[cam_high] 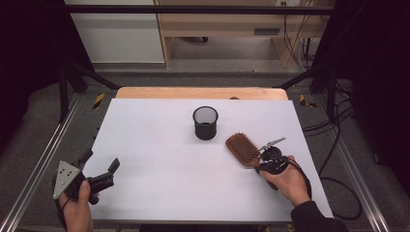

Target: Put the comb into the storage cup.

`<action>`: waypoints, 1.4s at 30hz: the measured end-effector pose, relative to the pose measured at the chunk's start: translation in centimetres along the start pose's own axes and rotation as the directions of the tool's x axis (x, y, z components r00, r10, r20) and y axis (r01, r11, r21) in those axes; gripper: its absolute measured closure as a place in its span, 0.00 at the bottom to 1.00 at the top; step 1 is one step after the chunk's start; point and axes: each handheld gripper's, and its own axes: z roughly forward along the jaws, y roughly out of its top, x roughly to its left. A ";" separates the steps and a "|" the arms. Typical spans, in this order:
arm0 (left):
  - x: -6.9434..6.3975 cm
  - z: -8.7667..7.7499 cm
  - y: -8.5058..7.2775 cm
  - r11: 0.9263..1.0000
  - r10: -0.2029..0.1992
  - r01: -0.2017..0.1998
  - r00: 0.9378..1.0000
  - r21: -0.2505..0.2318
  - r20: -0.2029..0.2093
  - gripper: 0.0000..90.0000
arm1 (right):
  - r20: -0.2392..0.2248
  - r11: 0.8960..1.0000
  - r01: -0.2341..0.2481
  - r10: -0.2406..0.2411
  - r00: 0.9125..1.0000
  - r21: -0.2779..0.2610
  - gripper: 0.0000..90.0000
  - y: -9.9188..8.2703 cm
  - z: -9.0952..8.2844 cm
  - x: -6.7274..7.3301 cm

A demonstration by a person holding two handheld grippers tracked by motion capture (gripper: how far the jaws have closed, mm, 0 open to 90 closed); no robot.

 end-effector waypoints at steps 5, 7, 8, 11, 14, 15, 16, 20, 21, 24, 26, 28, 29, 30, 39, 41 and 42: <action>-0.1 0.0 0.0 1.000 0.003 -0.003 1.000 0.003 -0.001 0.02 | 0.011 0.999 0.009 -0.008 1.000 -0.042 0.81 -0.5 -0.1 0.2; -0.2 0.0 0.0 1.000 0.004 -0.004 1.000 0.005 -0.001 0.02 | 0.010 0.998 0.011 -0.010 1.000 -0.059 0.81 -0.7 -0.2 0.3; -0.2 0.0 0.0 1.000 0.005 -0.005 1.000 0.006 -0.001 0.02 | 0.010 0.998 0.011 -0.010 1.000 -0.068 0.81 -0.7 -0.3 0.3; -0.3 0.0 -0.1 1.000 0.008 -0.008 1.000 0.011 0.002 0.02 | 0.003 0.995 0.014 -0.014 1.000 -0.097 0.81 -0.8 -0.5 0.3; -0.4 0.1 -0.1 1.000 0.009 -0.009 1.000 0.013 0.004 0.02 | 0.003 0.991 0.019 -0.019 1.000 -0.131 0.81 -1.0 -1.0 0.4; -0.5 0.1 -0.1 1.000 0.012 -0.012 1.000 0.013 0.007 0.02 | 0.003 0.990 0.018 -0.018 1.000 -0.140 0.81 -1.1 -1.2 0.4; -0.6 0.1 0.0 1.000 0.014 -0.014 1.000 0.013 0.010 0.02 | -0.004 0.987 0.021 -0.021 1.000 -0.162 0.81 -1.1 -1.4 0.5; -1.0 0.2 0.1 1.000 0.015 -0.016 0.999 0.017 0.029 0.02 | -0.008 0.971 0.016 -0.018 1.000 -0.238 0.81 -1.2 -2.5 0.7; -1.2 0.3 0.2 1.000 0.013 -0.013 0.999 0.014 0.040 0.02 | -0.011 0.965 0.014 -0.018 1.000 -0.260 0.81 -1.3 -2.7 0.7; -1.9 0.6 0.7 1.000 0.010 -0.011 0.998 0.018 0.059 0.02 | -0.019 0.948 0.019 -0.026 0.999 -0.319 0.81 -1.2 -3.7 1.0; -2.5 0.9 1.1 1.000 0.013 -0.014 0.997 0.012 0.075 0.02 | -0.021 0.935 0.031 -0.041 0.999 -0.355 0.81 -1.1 -4.2 1.5; -3.0 1.2 1.5 1.000 0.007 -0.007 0.996 0.008 0.090 0.02 | -0.026 0.921 0.044 -0.059 0.998 -0.386 0.81 -0.9 -4.7 1.9; -3.3 1.4 1.8 1.000 0.001 -0.002 0.996 0.010 0.092 0.02 | -0.027 0.916 0.050 -0.066 0.997 -0.398 0.81 -0.8 -4.8 2.2; -3.6 1.6 1.9 1.000 -0.004 0.002 0.995 0.017 0.103 0.02 | -0.032 0.910 0.051 -0.070 0.997 -0.411 0.81 -0.7 -4.9 2.4; -6.6 4.6 3.0 0.999 -0.003 -0.003 0.983 0.036 0.184 0.02 | -0.052 0.873 0.080 -0.120 0.991 -0.481 0.81 0.5 -5.3 4.3; -7.3 5.4 3.3 0.999 -0.004 -0.005 0.979 0.041 0.205 0.02 | -0.055 0.866 0.080 -0.122 0.991 -0.494 0.81 0.7 -5.4 4.5; -7.7 6.0 3.5 0.999 -0.010 0.001 0.976 0.042 0.217 0.02 | -0.056 0.864 0.077 -0.121 0.991 -0.497 0.81 0.8 -5.4 4.6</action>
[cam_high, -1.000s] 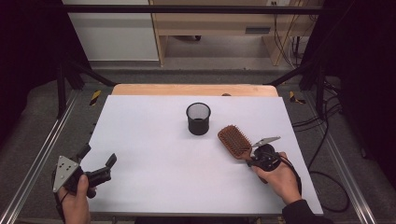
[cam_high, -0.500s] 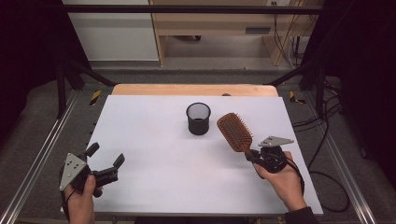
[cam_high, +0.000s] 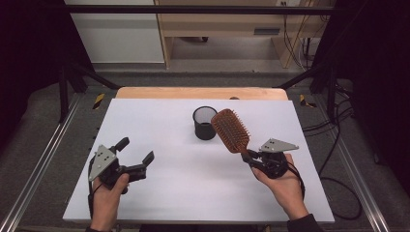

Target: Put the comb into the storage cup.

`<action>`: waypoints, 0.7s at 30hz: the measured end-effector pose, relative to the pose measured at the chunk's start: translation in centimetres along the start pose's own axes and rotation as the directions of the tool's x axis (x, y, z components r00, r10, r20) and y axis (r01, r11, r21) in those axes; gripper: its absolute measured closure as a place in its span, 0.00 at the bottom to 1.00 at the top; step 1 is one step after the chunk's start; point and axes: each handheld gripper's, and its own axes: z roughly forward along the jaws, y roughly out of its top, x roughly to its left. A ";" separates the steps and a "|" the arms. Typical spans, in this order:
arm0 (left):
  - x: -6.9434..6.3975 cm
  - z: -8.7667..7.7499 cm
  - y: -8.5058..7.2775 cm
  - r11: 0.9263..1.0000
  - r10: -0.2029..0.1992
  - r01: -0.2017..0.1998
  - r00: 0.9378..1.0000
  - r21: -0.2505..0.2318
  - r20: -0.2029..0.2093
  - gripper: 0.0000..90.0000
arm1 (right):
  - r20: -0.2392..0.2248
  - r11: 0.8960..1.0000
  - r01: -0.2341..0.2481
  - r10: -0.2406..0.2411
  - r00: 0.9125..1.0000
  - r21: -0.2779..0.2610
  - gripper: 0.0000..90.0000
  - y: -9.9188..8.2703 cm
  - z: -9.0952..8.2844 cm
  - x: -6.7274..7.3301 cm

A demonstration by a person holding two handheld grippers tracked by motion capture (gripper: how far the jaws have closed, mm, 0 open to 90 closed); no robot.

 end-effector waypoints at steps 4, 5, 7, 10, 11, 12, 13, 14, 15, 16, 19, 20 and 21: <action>-0.9 1.7 0.5 1.000 -0.013 0.013 0.999 0.000 0.043 0.02 | -0.015 0.999 0.006 -0.007 1.000 -0.040 0.81 0.6 0.3 0.7; -1.2 2.1 0.6 1.000 -0.016 0.016 0.998 -0.001 0.054 0.03 | -0.020 0.999 0.012 -0.013 1.000 -0.049 0.81 0.8 0.4 0.9; -1.7 2.7 0.5 0.999 -0.034 0.034 0.996 -0.001 0.081 0.03 | -0.027 0.998 0.019 -0.021 0.999 -0.063 0.81 1.1 0.7 1.5; -2.6 2.8 0.3 0.999 -0.044 0.044 0.993 0.011 0.110 0.03 | -0.042 0.996 0.033 -0.037 0.998 -0.081 0.81 1.5 1.2 2.3; -2.8 2.7 0.3 0.999 -0.040 0.039 0.993 0.012 0.113 0.03 | -0.053 0.995 0.036 -0.041 0.998 -0.090 0.81 1.6 1.4 2.6; -2.9 2.6 0.3 0.999 -0.046 0.045 0.992 0.005 0.116 0.02 | -0.058 0.995 0.039 -0.044 0.997 -0.095 0.81 1.7 1.5 2.8; -3.0 2.4 0.4 0.999 -0.051 0.051 0.991 0.002 0.122 0.03 | -0.059 0.994 0.045 -0.051 0.997 -0.098 0.81 1.7 1.6 3.1; -3.1 2.4 0.4 0.999 -0.053 0.054 0.990 0.002 0.129 0.02 | -0.063 0.994 0.047 -0.054 0.997 -0.103 0.81 1.8 1.7 3.4; -3.2 2.4 0.4 0.999 -0.054 0.054 0.990 0.001 0.131 0.02 | -0.066 0.993 0.051 -0.059 0.996 -0.108 0.81 1.8 1.8 3.6; -3.3 2.4 0.4 0.998 -0.058 0.058 0.989 0.003 0.133 0.02 | -0.070 0.992 0.053 -0.062 0.996 -0.112 0.81 1.8 1.9 3.9; -3.3 2.5 0.4 0.997 -0.080 0.080 0.987 0.005 0.138 0.02 | -0.085 0.991 0.064 -0.074 0.994 -0.116 0.81 1.9 2.4 4.6; -3.4 2.5 0.3 0.997 -0.081 0.081 0.987 0.007 0.137 0.02 | -0.089 0.991 0.070 -0.081 0.993 -0.115 0.81 1.9 2.5 4.9; -3.4 2.5 0.3 0.997 -0.079 0.079 0.987 0.010 0.136 0.02 | -0.094 0.990 0.073 -0.084 0.992 -0.117 0.81 1.9 2.8 5.1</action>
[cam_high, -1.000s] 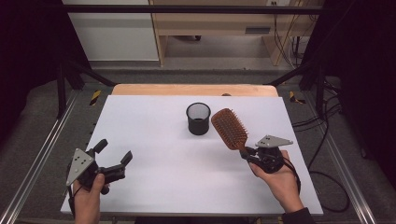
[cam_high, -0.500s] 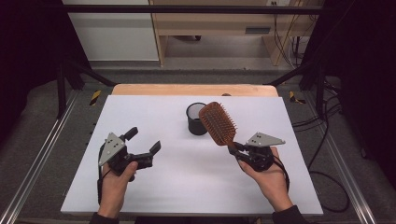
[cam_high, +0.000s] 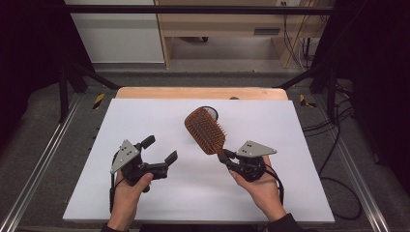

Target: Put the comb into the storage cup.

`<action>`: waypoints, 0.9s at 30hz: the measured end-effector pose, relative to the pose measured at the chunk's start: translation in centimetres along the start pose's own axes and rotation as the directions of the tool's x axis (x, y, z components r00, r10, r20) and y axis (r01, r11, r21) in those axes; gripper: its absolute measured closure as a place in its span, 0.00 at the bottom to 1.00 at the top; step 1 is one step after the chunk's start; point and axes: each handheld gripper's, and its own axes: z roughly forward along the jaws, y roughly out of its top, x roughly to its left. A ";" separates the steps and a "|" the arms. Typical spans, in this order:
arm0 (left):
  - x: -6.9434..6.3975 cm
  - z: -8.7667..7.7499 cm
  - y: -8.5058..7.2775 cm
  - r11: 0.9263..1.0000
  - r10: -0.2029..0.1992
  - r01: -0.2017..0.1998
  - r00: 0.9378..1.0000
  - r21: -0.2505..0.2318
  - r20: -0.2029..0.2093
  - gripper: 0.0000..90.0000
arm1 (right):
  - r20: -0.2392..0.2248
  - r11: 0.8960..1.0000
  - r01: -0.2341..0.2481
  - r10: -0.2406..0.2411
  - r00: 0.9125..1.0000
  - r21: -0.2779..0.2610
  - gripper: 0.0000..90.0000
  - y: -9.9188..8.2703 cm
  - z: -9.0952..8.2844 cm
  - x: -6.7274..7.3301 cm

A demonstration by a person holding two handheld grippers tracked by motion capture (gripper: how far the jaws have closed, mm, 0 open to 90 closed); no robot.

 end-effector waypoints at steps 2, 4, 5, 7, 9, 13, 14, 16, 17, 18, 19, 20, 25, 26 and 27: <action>-0.1 0.0 0.0 1.000 -0.004 0.004 1.000 0.005 0.001 0.02 | -0.011 1.000 0.004 -0.004 1.000 -0.003 0.81 0.1 0.5 0.4; -0.1 0.1 -0.1 1.000 -0.008 0.008 1.000 0.006 0.002 0.02 | -0.024 1.000 0.007 -0.008 1.000 -0.004 0.81 0.2 0.9 0.8; -0.1 0.1 -0.1 1.000 -0.012 0.012 1.000 0.005 0.004 0.02 | -0.029 1.000 0.011 -0.011 1.000 -0.006 0.81 0.3 1.1 1.0; -0.1 0.0 -0.1 1.000 -0.028 0.028 1.000 0.001 0.009 0.02 | -0.039 1.000 0.016 -0.016 0.999 -0.004 0.81 0.4 1.6 1.4; -0.1 0.0 -0.1 0.999 -0.036 0.036 0.999 0.000 0.011 0.02 | -0.046 1.000 0.021 -0.021 0.999 -0.004 0.81 0.4 1.9 1.8; 0.0 0.0 -0.1 0.999 -0.052 0.052 0.999 -0.002 0.018 0.02 | -0.059 0.999 0.033 -0.034 0.998 -0.005 0.81 0.4 2.5 2.4; 0.0 0.0 -0.1 0.998 -0.060 0.060 0.998 -0.002 0.022 0.02 | -0.061 0.999 0.035 -0.035 0.997 -0.006 0.81 0.4 2.6 2.5; 0.1 0.1 -0.2 0.997 -0.077 0.077 0.997 -0.002 0.030 0.02 | -0.071 0.999 0.038 -0.038 0.997 -0.009 0.81 0.4 2.8 2.8; 0.1 0.1 -0.2 0.996 -0.086 0.086 0.996 -0.004 0.033 0.02 | -0.071 0.999 0.040 -0.041 0.997 -0.010 0.81 0.4 3.0 2.9; 0.1 0.0 -0.2 0.996 -0.092 0.092 0.995 -0.007 0.034 0.02 | -0.072 0.999 0.041 -0.042 0.996 -0.012 0.81 0.4 3.1 3.0; 0.2 0.0 -0.2 0.995 -0.099 0.099 0.995 -0.010 0.034 0.02 | -0.078 0.999 0.040 -0.041 0.996 -0.013 0.81 0.4 3.2 3.1; 0.2 -0.1 -0.2 0.995 -0.098 0.098 0.995 -0.011 0.035 0.02 | -0.081 0.999 0.047 -0.048 0.996 -0.011 0.81 0.4 3.4 3.4; 0.4 -0.1 -0.1 0.993 -0.115 0.116 0.993 -0.015 0.037 0.02 | -0.093 0.998 0.061 -0.061 0.994 -0.009 0.81 0.4 3.8 3.9; 0.5 -0.1 -0.1 0.992 -0.124 0.125 0.991 -0.014 0.040 0.02 | -0.092 0.998 0.063 -0.063 0.994 -0.010 0.81 0.3 3.8 3.9; 0.5 -0.1 -0.2 0.991 -0.130 0.131 0.991 -0.013 0.039 0.02 | -0.092 0.998 0.060 -0.061 0.994 -0.011 0.81 0.3 3.9 4.0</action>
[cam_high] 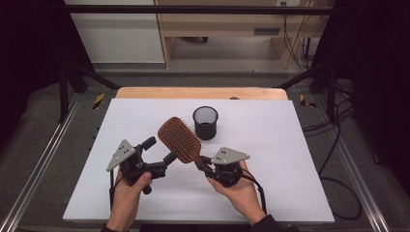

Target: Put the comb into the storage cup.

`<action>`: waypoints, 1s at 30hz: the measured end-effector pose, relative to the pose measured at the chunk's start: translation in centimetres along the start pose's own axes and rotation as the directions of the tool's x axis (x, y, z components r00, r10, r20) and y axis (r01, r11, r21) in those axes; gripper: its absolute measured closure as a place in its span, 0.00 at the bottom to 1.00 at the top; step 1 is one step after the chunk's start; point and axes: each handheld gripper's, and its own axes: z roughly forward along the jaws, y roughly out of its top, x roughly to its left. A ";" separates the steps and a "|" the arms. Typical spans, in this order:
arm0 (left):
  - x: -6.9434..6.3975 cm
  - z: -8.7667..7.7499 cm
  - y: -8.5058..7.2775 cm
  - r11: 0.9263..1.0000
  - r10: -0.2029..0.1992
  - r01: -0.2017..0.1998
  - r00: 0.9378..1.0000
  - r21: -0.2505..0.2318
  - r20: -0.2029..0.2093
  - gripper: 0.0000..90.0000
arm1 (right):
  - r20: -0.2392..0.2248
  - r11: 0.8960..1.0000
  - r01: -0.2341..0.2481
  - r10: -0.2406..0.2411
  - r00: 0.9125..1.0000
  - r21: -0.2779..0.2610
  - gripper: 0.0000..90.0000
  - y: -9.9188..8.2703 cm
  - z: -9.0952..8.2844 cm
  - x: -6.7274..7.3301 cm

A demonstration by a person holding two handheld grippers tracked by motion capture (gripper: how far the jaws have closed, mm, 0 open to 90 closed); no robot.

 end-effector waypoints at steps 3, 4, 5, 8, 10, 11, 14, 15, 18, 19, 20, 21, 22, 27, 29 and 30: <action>0.2 -0.1 0.0 1.000 -0.012 0.012 1.000 -0.005 -0.002 0.02 | -0.005 1.000 0.002 -0.002 1.000 -0.002 0.81 -0.1 0.0 0.2; 0.2 -0.1 0.0 1.000 -0.020 0.020 1.000 -0.008 0.003 0.02 | -0.009 1.000 0.002 -0.002 1.000 -0.003 0.81 -0.1 0.1 0.2; 0.3 -0.1 0.0 0.999 -0.030 0.030 1.000 -0.009 0.008 0.02 | -0.011 1.000 0.005 -0.005 1.000 -0.003 0.81 -0.1 0.1 0.3; 0.5 -0.2 0.1 0.998 -0.055 0.056 0.998 -0.018 0.014 0.02 | -0.014 1.000 0.012 -0.012 1.000 -0.001 0.81 -0.2 0.3 0.6; 0.6 -0.3 0.1 0.998 -0.059 0.059 0.998 -0.018 0.014 0.02 | -0.017 1.000 0.016 -0.016 1.000 0.000 0.81 -0.3 0.4 0.7; 0.7 -0.3 0.1 0.998 -0.062 0.062 0.998 -0.016 0.015 0.02 | -0.018 1.000 0.015 -0.015 1.000 0.000 0.81 -0.3 0.5 0.8; 0.8 -0.2 0.0 0.997 -0.074 0.074 0.997 -0.012 0.015 0.03 | -0.021 1.000 0.016 -0.016 1.000 -0.001 0.81 -0.3 0.6 0.9; 0.8 -0.2 0.0 0.997 -0.074 0.074 0.997 -0.008 0.014 0.03 | -0.024 1.000 0.016 -0.016 1.000 -0.001 0.81 -0.4 0.6 0.9; 0.9 -0.1 -0.2 0.996 -0.090 0.090 0.996 -0.009 0.012 0.03 | -0.026 1.000 0.019 -0.019 0.999 -0.003 0.81 -0.3 0.7 1.0; 0.9 -0.1 -0.3 0.995 -0.104 0.104 0.994 -0.009 0.016 0.03 | -0.026 1.000 0.020 -0.020 0.999 -0.005 0.81 -0.3 0.7 1.1; 1.0 -0.1 -0.3 0.993 -0.119 0.119 0.993 -0.010 0.024 0.03 | -0.028 1.000 0.020 -0.020 0.999 -0.007 0.81 -0.3 0.7 1.1; 1.0 0.0 -0.3 0.992 -0.127 0.127 0.991 -0.009 0.030 0.04 | -0.025 1.000 0.024 -0.024 0.999 -0.006 0.81 -0.3 0.7 1.1; 1.0 0.0 -0.3 0.991 -0.131 0.131 0.991 -0.008 0.033 0.04 | -0.021 1.000 0.026 -0.026 0.999 -0.005 0.81 -0.4 0.7 1.2; 1.1 -0.1 -0.2 0.986 -0.168 0.169 0.985 -0.014 0.048 0.07 | -0.027 0.999 0.034 -0.035 0.999 -0.003 0.81 -0.5 1.0 1.5; 1.1 0.0 -0.2 0.984 -0.177 0.178 0.983 -0.011 0.042 0.11 | -0.030 0.999 0.043 -0.043 0.999 -0.003 0.81 -0.5 1.2 1.7; 1.1 0.0 -0.2 0.984 -0.180 0.180 0.983 -0.010 0.041 0.12 | -0.030 0.999 0.046 -0.046 0.998 -0.003 0.81 -0.5 1.3 1.8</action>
